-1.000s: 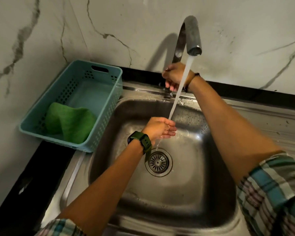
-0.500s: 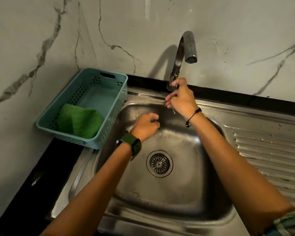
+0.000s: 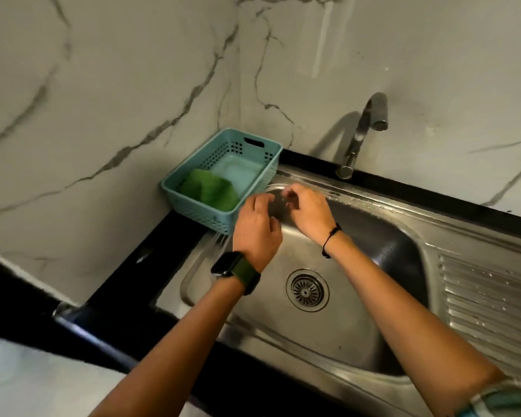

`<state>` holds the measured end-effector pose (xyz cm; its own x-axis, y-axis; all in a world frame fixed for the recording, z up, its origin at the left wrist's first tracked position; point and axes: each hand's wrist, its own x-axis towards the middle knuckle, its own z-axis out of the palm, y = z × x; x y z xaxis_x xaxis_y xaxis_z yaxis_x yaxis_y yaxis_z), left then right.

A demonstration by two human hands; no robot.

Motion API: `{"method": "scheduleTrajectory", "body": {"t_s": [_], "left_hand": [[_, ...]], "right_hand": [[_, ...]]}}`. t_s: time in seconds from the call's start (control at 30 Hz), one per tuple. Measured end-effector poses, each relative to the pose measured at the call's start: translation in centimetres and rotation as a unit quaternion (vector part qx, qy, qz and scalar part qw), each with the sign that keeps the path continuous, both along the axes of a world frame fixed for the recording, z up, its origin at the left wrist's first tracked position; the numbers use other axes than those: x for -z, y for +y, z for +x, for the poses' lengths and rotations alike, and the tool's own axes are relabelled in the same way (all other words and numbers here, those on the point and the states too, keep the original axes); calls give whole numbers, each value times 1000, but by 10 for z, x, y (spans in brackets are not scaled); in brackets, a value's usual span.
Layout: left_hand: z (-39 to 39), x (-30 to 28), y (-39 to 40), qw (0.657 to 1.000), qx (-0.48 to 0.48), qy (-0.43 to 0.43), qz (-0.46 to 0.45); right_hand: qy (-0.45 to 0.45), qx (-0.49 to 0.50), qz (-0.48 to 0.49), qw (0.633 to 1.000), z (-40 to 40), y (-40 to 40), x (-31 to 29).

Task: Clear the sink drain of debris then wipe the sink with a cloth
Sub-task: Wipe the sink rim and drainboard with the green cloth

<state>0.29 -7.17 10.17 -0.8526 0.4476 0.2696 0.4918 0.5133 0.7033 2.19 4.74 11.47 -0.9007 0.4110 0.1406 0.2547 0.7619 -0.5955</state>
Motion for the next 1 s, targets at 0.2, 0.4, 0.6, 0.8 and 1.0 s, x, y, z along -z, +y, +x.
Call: {"method": "scheduleTrajectory", "body": {"t_s": [0.2,0.4,0.6,0.8,1.0], "left_hand": [[16,-1,-45,998,-27,-55,11],[43,7,-66,993,-14,-117,-11],[48,14,-78,988,-28,-146,-38],[42,21,-98,981,-79,-177,14],[44,34,-114,922,-155,-291,202]], "right_hand": [[-18,-123,65,990,-82,-52,-17],[-202,-141,99,964,-140,-65,-1],[-113,-138,89,980,-150,-74,-9],[114,-144,63,981,-100,-66,-63],[221,-209,28,952,-4,-68,-66]]}}
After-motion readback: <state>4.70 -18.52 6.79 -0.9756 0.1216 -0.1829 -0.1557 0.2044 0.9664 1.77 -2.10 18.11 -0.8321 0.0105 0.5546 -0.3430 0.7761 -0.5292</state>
